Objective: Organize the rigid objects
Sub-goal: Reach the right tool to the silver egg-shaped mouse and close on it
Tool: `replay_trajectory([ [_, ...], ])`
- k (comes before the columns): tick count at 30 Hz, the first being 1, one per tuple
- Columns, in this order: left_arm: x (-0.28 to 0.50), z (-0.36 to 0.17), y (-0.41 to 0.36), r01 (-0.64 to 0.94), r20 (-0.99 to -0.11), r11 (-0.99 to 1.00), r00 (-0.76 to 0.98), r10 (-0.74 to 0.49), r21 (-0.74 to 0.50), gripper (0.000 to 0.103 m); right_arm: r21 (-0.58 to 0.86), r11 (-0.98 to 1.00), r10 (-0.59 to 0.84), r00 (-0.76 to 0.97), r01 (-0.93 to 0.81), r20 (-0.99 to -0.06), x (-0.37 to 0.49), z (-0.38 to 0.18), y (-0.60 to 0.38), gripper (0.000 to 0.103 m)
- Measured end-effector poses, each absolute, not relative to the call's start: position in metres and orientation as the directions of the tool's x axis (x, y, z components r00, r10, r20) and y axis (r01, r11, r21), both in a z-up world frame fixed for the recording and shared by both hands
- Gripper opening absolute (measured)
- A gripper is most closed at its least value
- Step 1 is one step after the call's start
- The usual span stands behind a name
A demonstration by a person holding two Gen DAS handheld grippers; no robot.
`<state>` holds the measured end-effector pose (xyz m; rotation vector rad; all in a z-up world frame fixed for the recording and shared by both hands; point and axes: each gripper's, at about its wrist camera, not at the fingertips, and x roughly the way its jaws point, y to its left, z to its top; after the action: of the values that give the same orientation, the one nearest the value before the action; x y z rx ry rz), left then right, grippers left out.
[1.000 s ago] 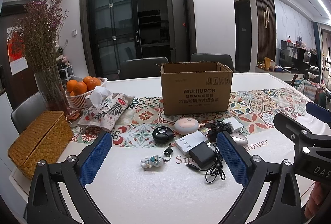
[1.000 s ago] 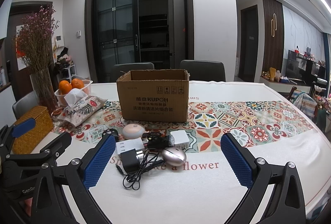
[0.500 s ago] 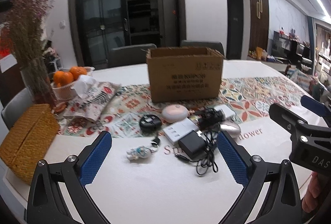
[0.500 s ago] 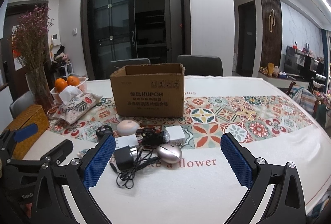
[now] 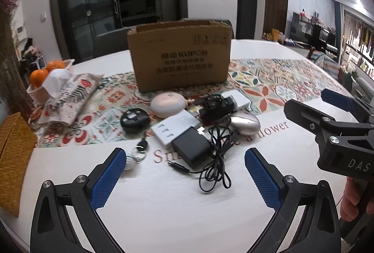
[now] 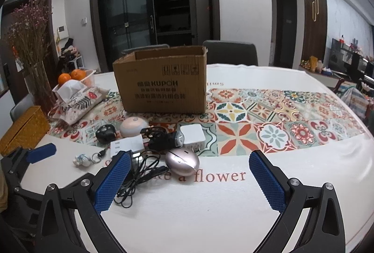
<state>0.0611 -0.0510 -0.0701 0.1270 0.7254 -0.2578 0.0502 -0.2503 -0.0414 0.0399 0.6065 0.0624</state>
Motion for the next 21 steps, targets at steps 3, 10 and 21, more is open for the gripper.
replay_trajectory([
  [3,0.07,-0.079,-0.057,0.296,-0.7,0.955,0.685,-0.202,0.014,0.103,0.063,0.996,0.091,0.801,-0.067,-0.591,0.06,-0.05,-0.254,0.102],
  [10,0.087,-0.097,-0.069,0.33,-0.746,0.944,0.629,-0.218,0.002,0.103,0.083,0.989,0.144,0.747,-0.119,-0.649,0.083,-0.071,-0.261,0.1],
  [21,0.113,-0.123,-0.08,0.346,-0.799,0.938,0.564,-0.211,-0.004,0.101,0.121,0.978,0.205,0.674,-0.17,-0.709,0.115,-0.098,-0.267,0.093],
])
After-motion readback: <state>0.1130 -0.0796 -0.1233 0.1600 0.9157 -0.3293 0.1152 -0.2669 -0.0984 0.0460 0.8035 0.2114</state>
